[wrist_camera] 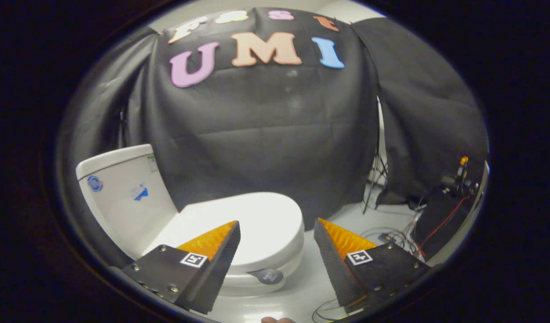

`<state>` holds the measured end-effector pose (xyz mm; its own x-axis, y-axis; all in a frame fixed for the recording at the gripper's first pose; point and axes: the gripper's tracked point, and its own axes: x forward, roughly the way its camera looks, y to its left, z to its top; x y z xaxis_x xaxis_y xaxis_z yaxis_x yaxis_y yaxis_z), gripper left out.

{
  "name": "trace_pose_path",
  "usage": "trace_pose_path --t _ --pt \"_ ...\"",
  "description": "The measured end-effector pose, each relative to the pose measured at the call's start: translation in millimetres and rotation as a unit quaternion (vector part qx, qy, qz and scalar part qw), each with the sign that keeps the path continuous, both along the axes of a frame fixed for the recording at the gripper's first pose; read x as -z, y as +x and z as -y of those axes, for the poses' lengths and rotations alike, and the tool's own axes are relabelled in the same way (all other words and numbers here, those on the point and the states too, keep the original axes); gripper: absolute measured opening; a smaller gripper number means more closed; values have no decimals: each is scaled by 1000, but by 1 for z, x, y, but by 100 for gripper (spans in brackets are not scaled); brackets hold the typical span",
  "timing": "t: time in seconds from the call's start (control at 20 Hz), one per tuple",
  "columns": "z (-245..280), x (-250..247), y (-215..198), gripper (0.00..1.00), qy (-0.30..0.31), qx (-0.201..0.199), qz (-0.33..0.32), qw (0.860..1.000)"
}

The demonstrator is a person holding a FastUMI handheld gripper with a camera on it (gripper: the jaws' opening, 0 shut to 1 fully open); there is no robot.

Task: Open the toilet lid.

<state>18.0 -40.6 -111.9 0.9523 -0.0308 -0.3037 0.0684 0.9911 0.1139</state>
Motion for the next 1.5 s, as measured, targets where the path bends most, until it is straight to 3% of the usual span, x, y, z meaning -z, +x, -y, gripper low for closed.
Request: trace_pose_path --t 0.4,0.65,0.8,0.9,1.0,1.05,1.15,1.3,1.5 --pt "12 82 3 99 101 26 -117 988" --pt "5 116 1 99 177 41 -171 968" --pt "-2 133 -5 85 218 50 -202 954" --pt "-10 140 -9 85 234 39 -218 947" --pt "-20 139 -12 71 266 30 -226 937" --pt "-25 141 -10 71 288 25 -228 930" --pt "-27 136 -6 55 324 25 -220 920" --pt "-33 144 1 32 330 8 -220 918" --pt "-35 139 6 32 347 -3 -215 913"
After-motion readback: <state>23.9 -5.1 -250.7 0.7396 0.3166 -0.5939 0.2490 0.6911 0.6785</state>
